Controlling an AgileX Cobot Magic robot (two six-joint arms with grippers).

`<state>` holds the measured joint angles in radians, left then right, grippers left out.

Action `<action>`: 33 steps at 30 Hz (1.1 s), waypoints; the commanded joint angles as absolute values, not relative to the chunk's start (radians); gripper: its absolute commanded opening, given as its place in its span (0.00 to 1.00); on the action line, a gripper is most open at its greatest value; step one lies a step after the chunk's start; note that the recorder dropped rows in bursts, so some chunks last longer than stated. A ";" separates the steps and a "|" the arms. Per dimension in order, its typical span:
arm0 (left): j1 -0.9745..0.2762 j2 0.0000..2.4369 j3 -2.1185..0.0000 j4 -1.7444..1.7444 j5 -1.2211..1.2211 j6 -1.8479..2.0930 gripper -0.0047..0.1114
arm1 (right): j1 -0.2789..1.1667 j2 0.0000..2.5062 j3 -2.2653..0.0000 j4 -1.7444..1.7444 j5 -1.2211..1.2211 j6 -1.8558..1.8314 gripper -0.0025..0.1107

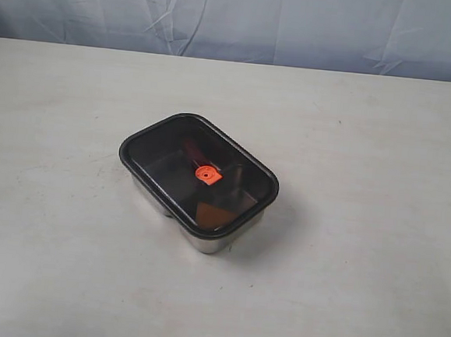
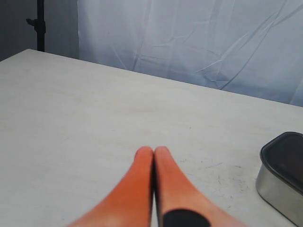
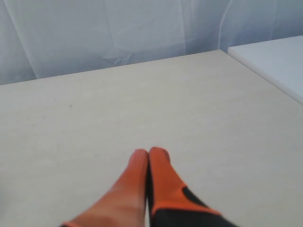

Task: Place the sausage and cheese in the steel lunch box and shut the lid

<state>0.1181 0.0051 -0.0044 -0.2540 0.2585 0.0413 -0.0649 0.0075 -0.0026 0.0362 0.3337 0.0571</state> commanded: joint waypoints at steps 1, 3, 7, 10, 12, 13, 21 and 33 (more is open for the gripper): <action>0.114 0.000 0.000 -0.249 0.247 0.037 0.04 | -0.069 0.000 0.000 0.034 0.328 0.053 0.01; 0.114 0.000 0.000 -0.249 0.247 0.037 0.04 | -0.069 0.000 0.000 0.034 0.328 0.053 0.01; 0.114 0.000 0.000 -0.249 0.247 0.037 0.04 | -0.069 0.000 0.000 0.034 0.328 0.053 0.01; 0.114 0.000 0.000 -0.249 0.247 0.037 0.04 | -0.069 0.000 0.000 0.034 0.328 0.053 0.01; 0.114 0.000 0.000 -0.249 0.247 0.037 0.04 | -0.069 0.000 0.000 0.034 0.328 0.053 0.01; 0.114 0.000 0.000 -0.249 0.247 0.037 0.04 | -0.069 0.000 0.000 0.034 0.328 0.053 0.01; 0.114 0.000 0.000 -0.249 0.247 0.037 0.04 | -0.069 0.000 0.000 0.034 0.322 0.053 0.01; 0.096 0.000 0.000 -0.249 0.247 0.037 0.04 | -0.069 0.000 0.000 0.034 0.322 0.053 0.01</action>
<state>0.1027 0.0051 -0.0044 -0.2540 0.2585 0.0413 -0.0649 0.0075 -0.0026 0.0362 0.3337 0.0571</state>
